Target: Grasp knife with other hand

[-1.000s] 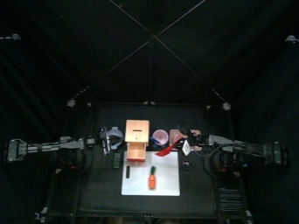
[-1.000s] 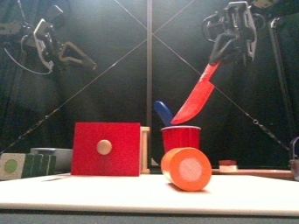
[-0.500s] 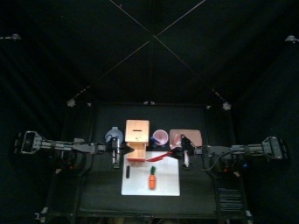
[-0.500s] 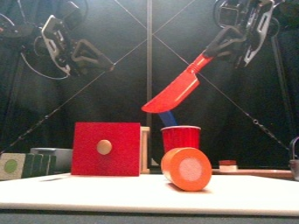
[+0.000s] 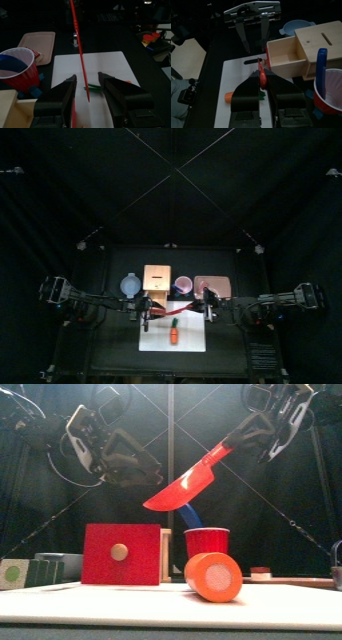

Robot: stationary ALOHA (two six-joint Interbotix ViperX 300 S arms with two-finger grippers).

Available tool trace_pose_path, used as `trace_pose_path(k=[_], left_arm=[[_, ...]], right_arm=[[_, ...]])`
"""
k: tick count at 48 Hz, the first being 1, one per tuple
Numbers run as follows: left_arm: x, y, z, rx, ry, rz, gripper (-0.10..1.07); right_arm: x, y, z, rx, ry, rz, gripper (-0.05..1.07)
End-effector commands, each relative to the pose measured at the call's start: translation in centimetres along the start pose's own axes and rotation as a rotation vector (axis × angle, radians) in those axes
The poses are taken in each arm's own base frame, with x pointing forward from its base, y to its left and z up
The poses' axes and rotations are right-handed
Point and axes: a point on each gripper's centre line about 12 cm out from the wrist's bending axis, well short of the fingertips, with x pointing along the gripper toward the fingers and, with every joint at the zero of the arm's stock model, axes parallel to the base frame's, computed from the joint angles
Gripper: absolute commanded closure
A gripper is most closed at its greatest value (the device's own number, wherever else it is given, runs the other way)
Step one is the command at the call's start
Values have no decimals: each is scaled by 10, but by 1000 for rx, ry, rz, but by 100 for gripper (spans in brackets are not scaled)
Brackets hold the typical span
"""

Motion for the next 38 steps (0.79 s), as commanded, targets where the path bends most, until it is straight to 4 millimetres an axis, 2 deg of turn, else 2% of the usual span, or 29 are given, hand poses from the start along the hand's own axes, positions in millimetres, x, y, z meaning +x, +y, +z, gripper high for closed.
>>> trace_pose_path(k=[1, 12, 21, 24, 38], left_arm=[[10, -3, 10, -6, -45, -7, 20], [24, -5, -2, -32, -23, 0, 20], [26, -6, -5, -50, -12, 6, 23], [26, -5, -6, -59, -4, 14, 28], [25, -5, -14, -62, 57, 15, 65]], right_arm=[[-1, 3, 15, -1, -48, 13, 74], [-2, 4, 19, -12, -60, 14, 74], [-3, 4, 20, -12, -65, 15, 74], [-4, 4, 21, -12, -68, 16, 75], [-5, 8, 20, 1, -69, 28, 75]])
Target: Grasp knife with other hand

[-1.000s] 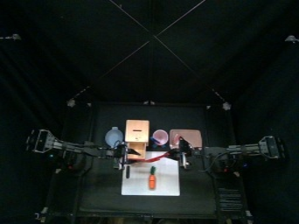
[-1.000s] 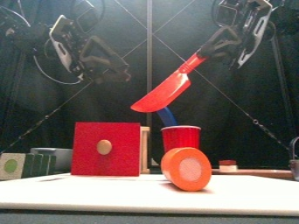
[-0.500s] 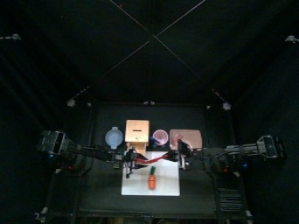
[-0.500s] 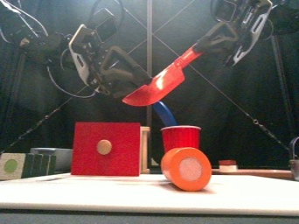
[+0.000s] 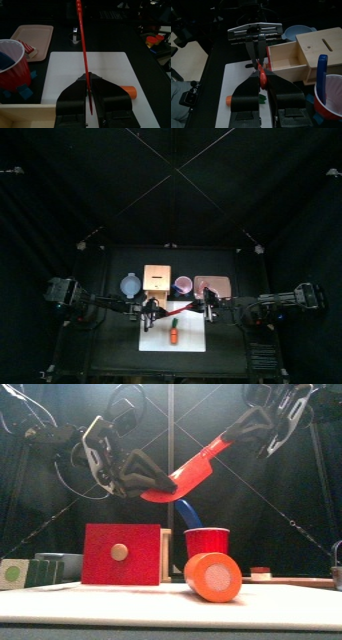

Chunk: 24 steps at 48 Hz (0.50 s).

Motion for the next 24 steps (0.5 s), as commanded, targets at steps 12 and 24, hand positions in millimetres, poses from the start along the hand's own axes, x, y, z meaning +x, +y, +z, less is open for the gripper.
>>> trace_pose_path(k=[12, 24], left_arm=[[-3, -19, 2, 21, 61, -50, 72], [-3, -44, -7, 33, 118, -111, 72]], right_arm=[[2, 31, -36, 58, 134, 85, 75], [11, 58, -87, 172, 412, 85, 76]])
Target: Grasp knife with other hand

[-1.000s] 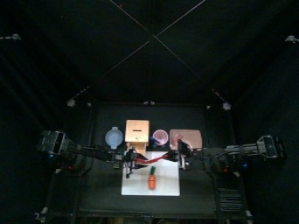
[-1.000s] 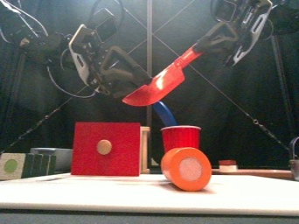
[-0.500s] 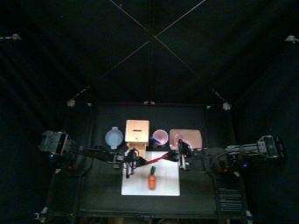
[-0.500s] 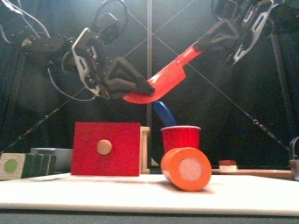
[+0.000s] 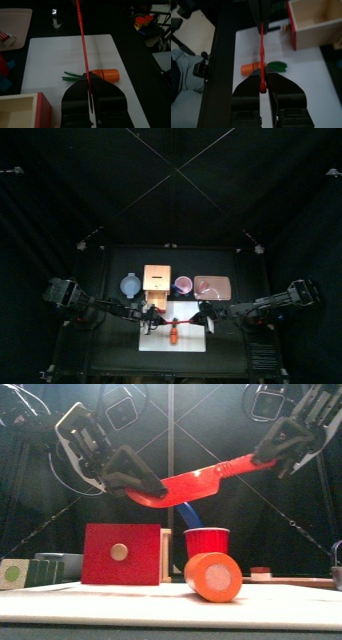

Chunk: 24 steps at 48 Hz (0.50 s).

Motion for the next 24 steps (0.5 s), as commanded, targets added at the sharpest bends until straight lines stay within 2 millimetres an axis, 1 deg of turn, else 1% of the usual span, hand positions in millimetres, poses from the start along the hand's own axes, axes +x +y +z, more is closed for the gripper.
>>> trace_pose_path(k=[1, 4, 12, 20, 24], left_arm=[[0, -10, 5, 3, -14, -23, 72], [4, -20, 1, 2, 2, -41, 72], [17, -33, -19, -6, 60, -59, 72], [32, -36, -26, 6, 90, -61, 72], [36, -37, -26, 16, 103, -65, 72]], right_arm=[[7, 13, -15, 30, 91, 14, 76], [14, 18, -23, 43, 134, 17, 76], [31, 30, -38, 32, 214, 23, 76], [40, 27, -52, 24, 277, -5, 76], [41, 26, -54, 20, 289, -11, 76]])
